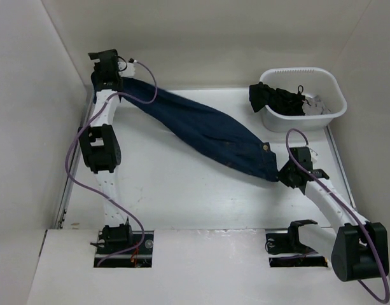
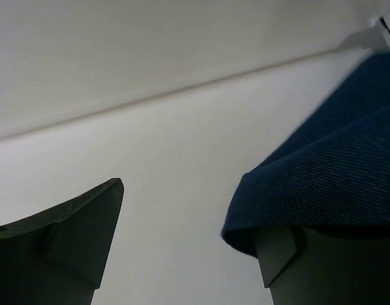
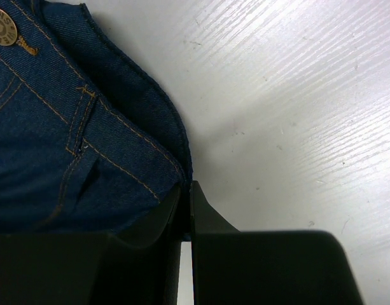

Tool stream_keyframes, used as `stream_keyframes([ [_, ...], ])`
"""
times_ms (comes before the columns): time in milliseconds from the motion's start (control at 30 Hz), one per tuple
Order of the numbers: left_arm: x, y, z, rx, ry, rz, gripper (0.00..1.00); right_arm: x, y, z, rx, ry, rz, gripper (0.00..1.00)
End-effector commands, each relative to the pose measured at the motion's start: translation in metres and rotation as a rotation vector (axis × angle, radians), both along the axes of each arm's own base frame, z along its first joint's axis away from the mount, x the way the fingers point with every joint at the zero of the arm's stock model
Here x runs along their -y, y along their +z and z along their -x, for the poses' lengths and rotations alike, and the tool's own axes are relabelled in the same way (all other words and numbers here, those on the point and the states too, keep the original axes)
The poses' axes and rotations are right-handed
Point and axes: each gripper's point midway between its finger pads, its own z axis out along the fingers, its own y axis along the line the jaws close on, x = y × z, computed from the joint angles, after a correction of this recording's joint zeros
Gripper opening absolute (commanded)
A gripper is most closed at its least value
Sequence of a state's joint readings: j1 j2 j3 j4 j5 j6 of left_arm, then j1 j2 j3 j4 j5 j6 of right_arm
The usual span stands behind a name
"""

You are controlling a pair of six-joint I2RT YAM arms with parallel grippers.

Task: Fold and stack the trousers
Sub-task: Flatten the trousers out

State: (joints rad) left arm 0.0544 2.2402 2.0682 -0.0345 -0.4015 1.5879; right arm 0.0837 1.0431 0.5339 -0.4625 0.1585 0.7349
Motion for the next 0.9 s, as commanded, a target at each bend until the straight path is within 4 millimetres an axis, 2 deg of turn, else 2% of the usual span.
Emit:
stream_keyframes([
  [0, -0.032, 0.004, 0.007, 0.019, 0.082, 0.045, 0.76, 0.003, -0.002, -0.002, -0.004, 0.011, 0.029, 0.0],
  [67, -0.013, -0.02, 0.019, -0.112, 0.004, 0.064, 0.74, 0.001, -0.008, -0.001, -0.024, 0.02, 0.028, 0.0],
  [167, 0.035, -0.047, 0.054, -0.322, -0.179, 0.057, 0.74, 0.0, -0.009, -0.004, -0.018, 0.015, 0.022, 0.0],
  [200, 0.044, -0.054, 0.067, -0.378, -0.217, 0.051, 0.74, -0.002, -0.005, -0.008, 0.003, 0.016, 0.011, 0.04],
  [267, 0.053, -0.068, 0.086, -0.469, -0.25, 0.036, 0.74, -0.007, 0.004, -0.014, 0.034, 0.025, -0.013, 0.21],
  [333, 0.049, -0.076, 0.091, -0.508, -0.236, 0.013, 0.73, -0.01, 0.007, -0.015, 0.042, 0.027, -0.03, 0.33],
  [400, 0.031, -0.075, 0.084, -0.491, -0.173, -0.003, 0.73, -0.013, 0.007, -0.015, 0.046, 0.018, -0.052, 0.43],
  [500, 0.004, -0.057, 0.076, -0.418, -0.096, -0.025, 0.72, -0.018, 0.01, -0.022, 0.07, 0.016, -0.084, 0.5],
  [567, -0.006, -0.042, 0.076, -0.376, -0.09, -0.027, 0.74, -0.021, 0.013, -0.029, 0.087, 0.007, -0.104, 0.52],
  [633, -0.012, -0.026, 0.079, -0.338, -0.095, -0.016, 0.77, -0.025, 0.012, -0.035, 0.083, 0.0, -0.128, 0.49],
  [667, -0.015, -0.02, 0.082, -0.324, -0.091, -0.008, 0.77, -0.028, 0.009, -0.036, 0.07, 0.004, -0.141, 0.41],
  [767, -0.014, -0.006, 0.105, -0.302, -0.092, 0.064, 0.78, -0.036, 0.002, -0.04, 0.051, 0.017, -0.173, 0.07],
  [800, -0.009, -0.011, 0.119, -0.33, -0.107, 0.109, 0.78, -0.038, 0.006, -0.042, 0.063, 0.025, -0.183, 0.0],
  [867, 0.001, -0.035, 0.156, -0.43, -0.119, 0.216, 0.79, -0.037, 0.03, -0.05, 0.137, 0.028, -0.196, 0.0],
])
